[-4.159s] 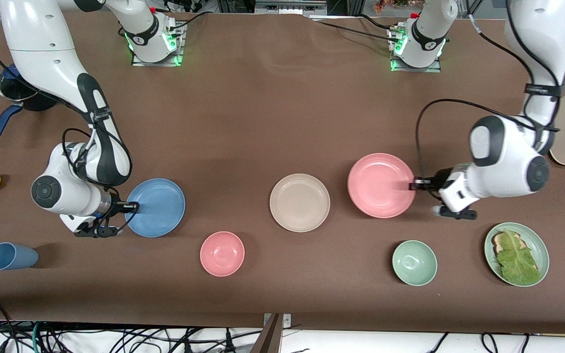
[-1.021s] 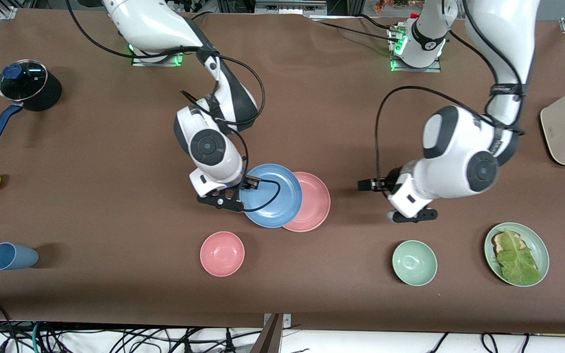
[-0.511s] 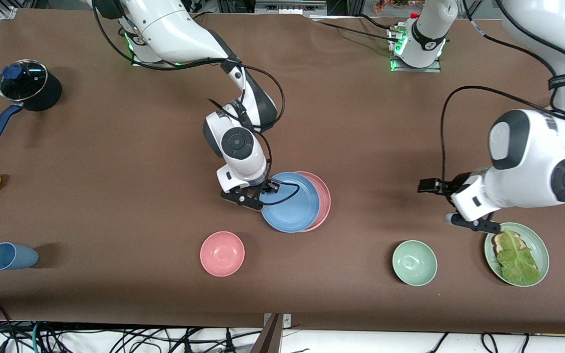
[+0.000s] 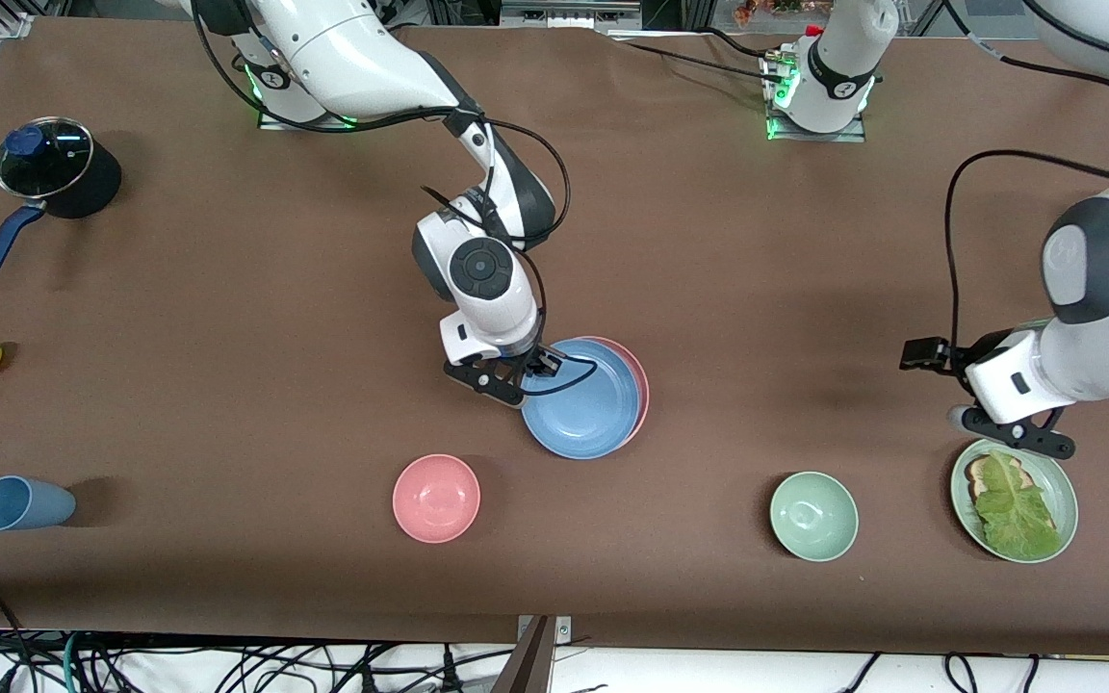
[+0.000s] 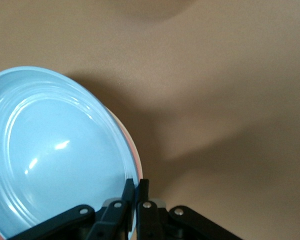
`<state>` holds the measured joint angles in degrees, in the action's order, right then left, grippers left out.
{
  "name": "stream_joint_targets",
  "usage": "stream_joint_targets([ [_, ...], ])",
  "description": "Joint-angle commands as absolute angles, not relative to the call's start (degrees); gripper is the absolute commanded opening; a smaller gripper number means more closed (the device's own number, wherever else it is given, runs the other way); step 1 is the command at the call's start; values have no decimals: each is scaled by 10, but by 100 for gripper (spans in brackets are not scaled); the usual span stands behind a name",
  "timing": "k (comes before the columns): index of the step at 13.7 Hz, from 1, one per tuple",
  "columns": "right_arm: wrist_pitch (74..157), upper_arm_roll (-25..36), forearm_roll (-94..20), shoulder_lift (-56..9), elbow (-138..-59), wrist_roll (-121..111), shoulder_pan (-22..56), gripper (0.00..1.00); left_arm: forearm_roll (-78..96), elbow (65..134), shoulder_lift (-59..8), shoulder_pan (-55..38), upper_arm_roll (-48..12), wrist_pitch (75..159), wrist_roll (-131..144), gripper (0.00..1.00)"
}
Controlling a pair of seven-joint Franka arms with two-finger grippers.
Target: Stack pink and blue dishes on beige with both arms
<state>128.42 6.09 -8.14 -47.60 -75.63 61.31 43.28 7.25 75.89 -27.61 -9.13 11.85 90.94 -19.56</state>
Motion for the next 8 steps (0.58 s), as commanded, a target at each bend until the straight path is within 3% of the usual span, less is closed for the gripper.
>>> stream_joint_targets([
  [1,1287,65,-87,-483,-742,630,439,0,55,719,-243,-93,118,860,-200,100],
  [3,1289,64,-88,-487,-743,633,440,0,54,719,-225,-94,116,860,-186,100],
  [5,1289,64,-88,-486,-744,633,440,31,41,717,-217,-95,112,860,-174,100],
  [7,1288,65,-87,-484,-743,648,441,96,28,710,-210,-95,111,861,-165,100],
  [8,1288,66,-84,-483,-741,664,443,100,29,704,-208,-95,113,860,-150,100],
])
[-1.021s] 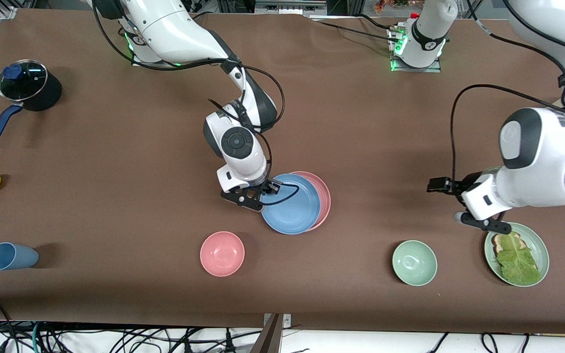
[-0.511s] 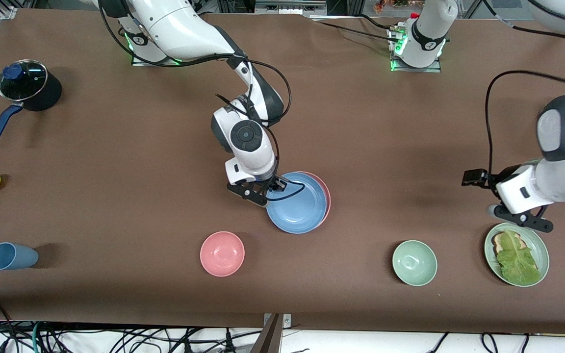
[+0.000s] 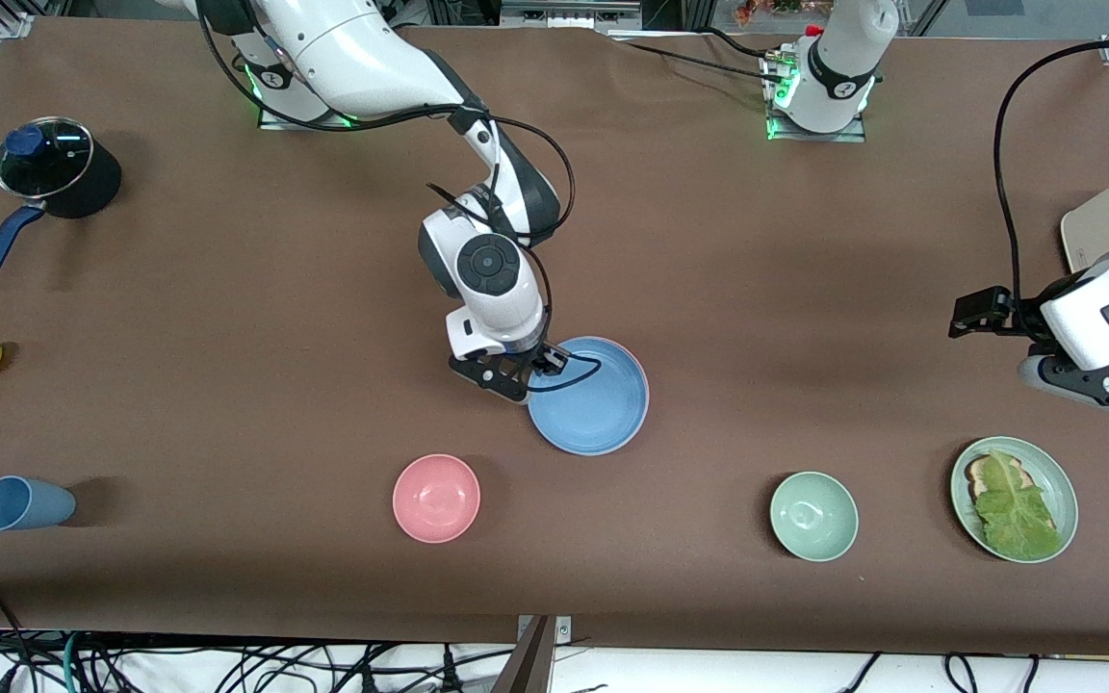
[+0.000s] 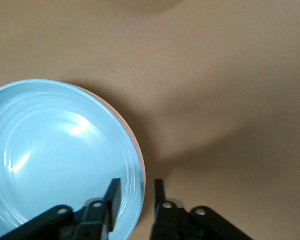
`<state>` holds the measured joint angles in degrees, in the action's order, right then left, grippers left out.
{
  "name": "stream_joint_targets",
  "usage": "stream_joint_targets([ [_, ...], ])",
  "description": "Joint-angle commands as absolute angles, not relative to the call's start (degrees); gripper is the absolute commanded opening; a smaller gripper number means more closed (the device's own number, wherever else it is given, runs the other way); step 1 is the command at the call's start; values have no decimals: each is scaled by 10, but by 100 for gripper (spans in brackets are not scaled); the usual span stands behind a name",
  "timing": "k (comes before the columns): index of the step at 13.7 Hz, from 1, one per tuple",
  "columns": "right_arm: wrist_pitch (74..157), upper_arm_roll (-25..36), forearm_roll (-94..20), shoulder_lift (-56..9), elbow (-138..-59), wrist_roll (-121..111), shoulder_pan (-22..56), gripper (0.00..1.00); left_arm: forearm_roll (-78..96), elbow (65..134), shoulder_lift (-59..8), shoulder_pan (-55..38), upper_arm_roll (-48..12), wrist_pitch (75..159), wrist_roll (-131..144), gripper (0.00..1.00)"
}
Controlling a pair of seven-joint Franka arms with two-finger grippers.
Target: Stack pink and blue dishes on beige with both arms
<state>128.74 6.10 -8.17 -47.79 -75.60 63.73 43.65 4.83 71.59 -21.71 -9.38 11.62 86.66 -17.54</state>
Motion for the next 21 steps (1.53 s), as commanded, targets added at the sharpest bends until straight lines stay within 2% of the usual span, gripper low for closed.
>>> stream_joint_targets([
  [1,1282,68,-84,-479,-741,665,442,100,30,702,-202,-94,115,860,-137,100],
  [3,1248,76,-74,-465,-741,654,437,100,33,702,-194,-94,115,860,-111,100],
  [6,1155,115,-60,-423,-722,528,425,100,34,702,-185,-94,115,859,-84,100],
  [10,1065,200,-69,-353,-730,352,411,100,66,701,-157,-69,118,864,-51,100],
  [13,996,206,-115,-296,-741,231,342,100,55,702,-149,-71,116,878,-52,100],
  [16,934,228,-115,-252,-752,173,321,100,52,713,-155,-76,113,905,-42,100],
  [21,842,307,-109,-221,-758,66,321,100,191,749,-149,-39,117,906,27,100],
])
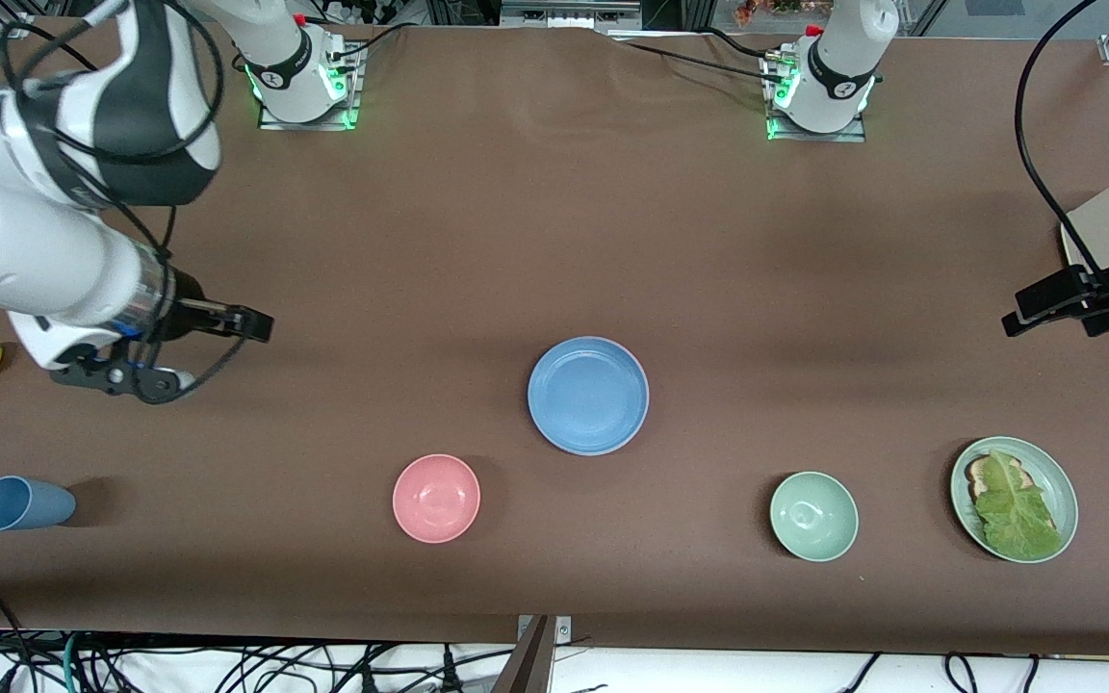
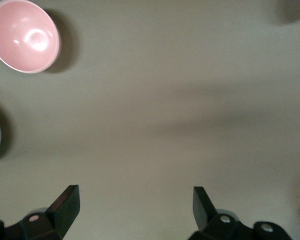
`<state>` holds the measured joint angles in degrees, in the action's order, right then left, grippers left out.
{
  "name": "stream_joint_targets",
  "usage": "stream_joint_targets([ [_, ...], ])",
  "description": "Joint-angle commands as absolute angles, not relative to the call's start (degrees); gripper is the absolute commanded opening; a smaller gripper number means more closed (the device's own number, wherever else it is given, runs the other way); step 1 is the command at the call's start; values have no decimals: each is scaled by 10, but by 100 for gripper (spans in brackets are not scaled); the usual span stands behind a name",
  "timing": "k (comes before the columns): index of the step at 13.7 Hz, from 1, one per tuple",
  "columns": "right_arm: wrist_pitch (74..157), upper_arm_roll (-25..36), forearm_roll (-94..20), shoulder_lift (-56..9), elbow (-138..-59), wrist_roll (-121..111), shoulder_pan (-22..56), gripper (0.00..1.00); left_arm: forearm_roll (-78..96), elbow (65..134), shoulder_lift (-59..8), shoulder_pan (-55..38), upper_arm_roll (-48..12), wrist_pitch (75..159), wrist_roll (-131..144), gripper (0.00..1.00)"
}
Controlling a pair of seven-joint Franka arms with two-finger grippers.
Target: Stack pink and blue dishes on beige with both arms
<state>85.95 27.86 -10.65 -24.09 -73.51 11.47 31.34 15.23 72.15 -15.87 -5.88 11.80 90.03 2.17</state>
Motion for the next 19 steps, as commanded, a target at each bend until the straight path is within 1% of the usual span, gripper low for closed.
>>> stream_joint_targets([
  [1,832,315,-110,-220,-758,45,321,100,183,746,-149,-46,116,898,36,100],
  [2,824,316,-109,-218,-758,40,321,100,167,742,-149,-55,113,873,48,100],
  [4,825,315,-111,-215,-759,40,323,100,115,726,-148,-76,108,863,95,100],
  [5,829,304,-108,-213,-768,41,323,100,111,726,-144,-79,105,855,104,100],
  [6,837,271,-105,-199,-780,48,303,100,110,726,-135,-78,101,852,102,100],
  [8,859,151,-72,-165,-815,50,193,100,60,733,-118,-79,89,850,98,100],
  [9,869,102,-57,-152,-832,50,150,100,31,737,-107,-78,65,848,98,100],
  [11,896,44,-49,-114,-887,51,91,100,22,759,-86,-77,58,846,97,100],
  [12,923,13,-48,-82,-937,51,59,100,24,777,-77,-72,58,846,89,100],
  [13,944,-6,-48,-47,-982,51,38,100,30,787,-73,-66,58,848,61,100],
  [14,940,-17,-48,-30,-999,51,33,100,33,787,-72,-62,58,848,34,100],
  [15,926,-20,-47,-27,-999,50,33,100,33,791,-69,-62,58,848,30,100],
  [17,912,-21,-41,-30,-993,49,36,100,34,820,-48,-62,58,848,33,100],
  [19,900,-21,-34,-35,-974,47,40,100,34,824,-43,-61,58,847,31,100],
])
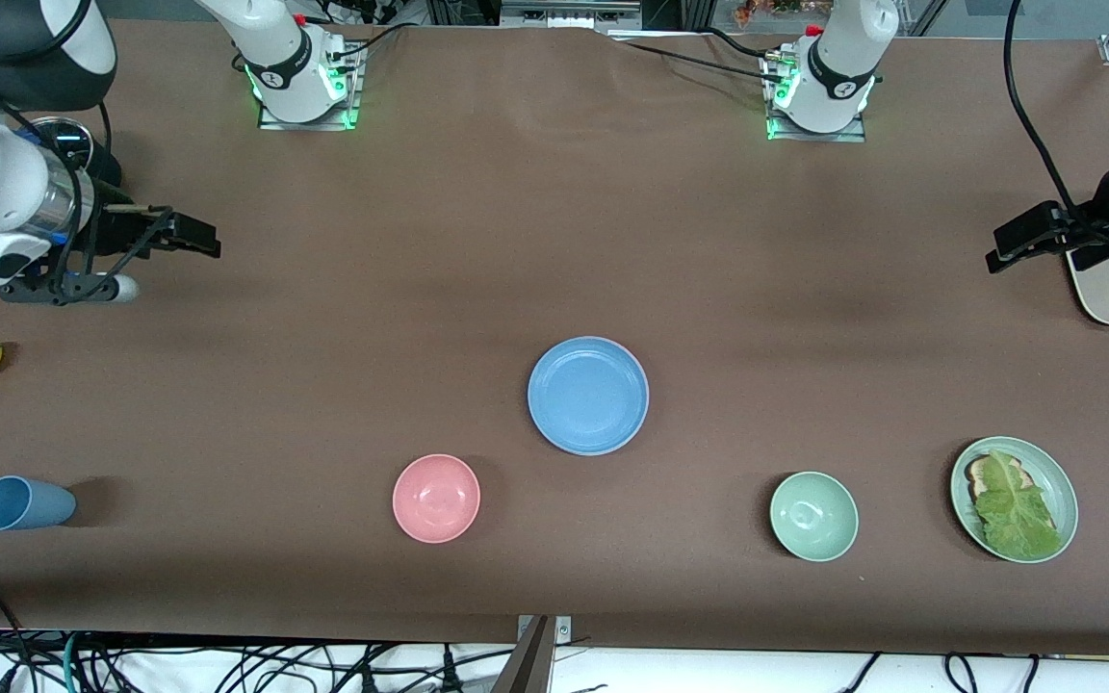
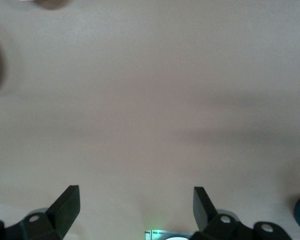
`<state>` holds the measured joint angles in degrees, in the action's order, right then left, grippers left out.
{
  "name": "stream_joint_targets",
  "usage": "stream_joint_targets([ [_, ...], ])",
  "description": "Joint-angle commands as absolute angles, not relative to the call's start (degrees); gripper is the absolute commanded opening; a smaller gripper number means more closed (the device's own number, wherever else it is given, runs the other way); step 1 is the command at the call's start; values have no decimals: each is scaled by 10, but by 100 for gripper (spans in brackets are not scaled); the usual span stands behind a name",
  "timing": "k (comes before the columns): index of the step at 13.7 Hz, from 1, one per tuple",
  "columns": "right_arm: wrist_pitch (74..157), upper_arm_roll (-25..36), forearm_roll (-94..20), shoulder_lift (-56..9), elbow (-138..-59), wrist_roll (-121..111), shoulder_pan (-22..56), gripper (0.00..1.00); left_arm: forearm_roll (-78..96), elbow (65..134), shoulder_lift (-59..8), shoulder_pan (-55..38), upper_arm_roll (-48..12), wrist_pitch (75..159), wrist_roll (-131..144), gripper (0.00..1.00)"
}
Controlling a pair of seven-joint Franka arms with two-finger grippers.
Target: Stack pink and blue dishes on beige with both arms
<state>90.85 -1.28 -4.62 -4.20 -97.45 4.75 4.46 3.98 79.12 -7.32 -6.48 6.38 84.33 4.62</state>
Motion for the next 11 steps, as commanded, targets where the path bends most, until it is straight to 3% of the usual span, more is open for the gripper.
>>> stream_joint_targets([
  [1,894,-21,-26,-40,-967,47,40,100,35,824,-44,-61,58,847,29,100],
  [6,871,-21,36,-94,-873,42,62,100,33,815,-64,-62,58,847,25,100],
  [11,838,-15,36,-89,-828,46,57,100,28,813,-67,-66,58,847,26,100],
])
